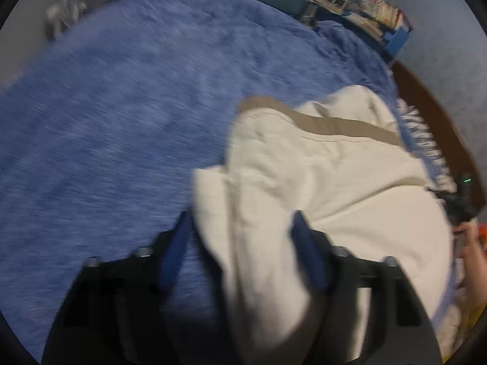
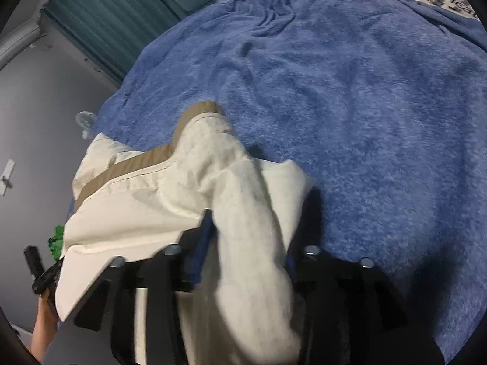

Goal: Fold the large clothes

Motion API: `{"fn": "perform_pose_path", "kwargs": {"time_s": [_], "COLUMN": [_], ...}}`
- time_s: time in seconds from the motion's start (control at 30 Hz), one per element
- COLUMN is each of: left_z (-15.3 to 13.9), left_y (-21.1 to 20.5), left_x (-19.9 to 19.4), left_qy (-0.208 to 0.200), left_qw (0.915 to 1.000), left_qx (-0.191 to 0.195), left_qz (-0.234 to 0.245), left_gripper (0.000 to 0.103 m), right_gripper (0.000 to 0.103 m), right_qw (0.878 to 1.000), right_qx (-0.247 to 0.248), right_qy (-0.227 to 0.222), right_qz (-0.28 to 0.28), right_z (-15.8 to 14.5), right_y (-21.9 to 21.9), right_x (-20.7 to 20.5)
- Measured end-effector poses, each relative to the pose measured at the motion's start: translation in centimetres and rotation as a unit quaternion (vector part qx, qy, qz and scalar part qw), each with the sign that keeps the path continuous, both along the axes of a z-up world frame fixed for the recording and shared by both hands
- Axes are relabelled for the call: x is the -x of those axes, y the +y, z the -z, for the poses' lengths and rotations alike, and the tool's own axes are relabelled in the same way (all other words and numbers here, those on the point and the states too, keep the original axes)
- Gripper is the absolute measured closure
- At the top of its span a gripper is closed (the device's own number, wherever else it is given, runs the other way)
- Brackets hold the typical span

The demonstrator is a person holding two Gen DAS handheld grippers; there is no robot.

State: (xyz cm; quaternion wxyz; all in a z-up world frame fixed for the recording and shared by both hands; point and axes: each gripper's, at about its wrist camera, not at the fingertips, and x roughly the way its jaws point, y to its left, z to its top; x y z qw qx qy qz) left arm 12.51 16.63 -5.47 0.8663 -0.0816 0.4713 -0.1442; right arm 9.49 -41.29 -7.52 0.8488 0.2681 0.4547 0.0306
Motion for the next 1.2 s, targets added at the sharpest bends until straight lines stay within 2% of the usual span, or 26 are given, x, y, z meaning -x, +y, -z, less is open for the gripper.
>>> {"fn": "perform_pose_path", "kwargs": {"time_s": [0.03,0.07,0.13,0.2,0.3,0.37,0.47,0.53,0.57,0.63,0.67,0.77,0.97,1.13,1.2], "left_z": [-0.8,-1.7,-3.3,-5.1,-6.4,-6.8,-6.0,-5.0,-4.4,-3.5,-3.3,-3.1,-2.9,-2.5,-2.7], "left_y": [0.1,0.1,-0.2,-1.1,-2.3,-4.5,-8.6,-11.1,-12.5,-14.8,-15.5,-17.0,-18.9,-18.0,-17.7], "left_x": [0.3,0.9,2.5,4.5,8.2,10.5,13.4,14.1,14.1,13.2,12.5,8.7,0.6,-4.7,-6.1], "left_qy": [-0.009,-0.019,-0.035,-0.052,-0.062,-0.059,-0.045,-0.039,-0.039,-0.049,-0.050,-0.047,0.004,0.034,0.030], "left_qw": [0.9998,0.9989,0.9963,0.9961,0.9957,0.9965,0.9976,0.9954,0.9928,0.9861,0.9848,0.9836,0.9839,0.9886,0.9885], "left_qx": [-0.017,-0.040,-0.075,-0.070,-0.068,-0.059,-0.041,-0.056,-0.080,-0.125,-0.133,-0.139,-0.153,-0.140,-0.147], "left_qz": [-0.009,-0.015,-0.023,-0.011,-0.008,-0.009,0.034,0.067,0.080,0.097,0.100,0.105,0.093,0.042,0.013], "left_gripper": [0.029,0.025,0.019,0.018,0.011,0.010,0.009,0.009,0.008,0.008,0.008,0.006,0.006,0.006,0.006], "right_gripper": [0.036,0.019,0.017,0.017,0.013,0.011,0.011,0.011,0.009,0.008,0.007,0.006,0.006,0.007,0.007], "right_qw": [1.000,0.999,0.995,0.983,0.967,0.963,0.961,0.961,0.961,0.954,0.951,0.952,0.954,0.962,0.966], "right_qx": [0.014,0.038,0.095,0.183,0.241,0.242,0.212,0.190,0.183,0.208,0.216,0.213,0.200,0.191,0.179], "right_qy": [0.006,0.003,-0.014,-0.031,-0.057,-0.063,-0.058,-0.038,-0.029,-0.022,-0.023,-0.018,0.020,0.051,0.053], "right_qz": [0.011,0.021,0.019,-0.005,-0.063,-0.101,-0.166,-0.197,-0.206,-0.216,-0.219,-0.220,-0.224,-0.191,-0.178], "right_z": [-0.3,-1.0,-2.6,-4.6,-6.7,-7.1,-6.7,-5.9,-5.5,-4.8,-4.7,-5.0,-5.2,-4.1,-4.1], "right_y": [-0.1,-0.1,0.6,2.8,6.3,8.2,11.3,12.9,13.3,14.4,14.7,15.7,17.0,17.1,17.0], "right_x": [0.3,0.7,1.7,3.7,7.3,9.6,13.0,14.0,14.1,12.8,12.1,8.9,1.3,-4.4,-5.9]}}
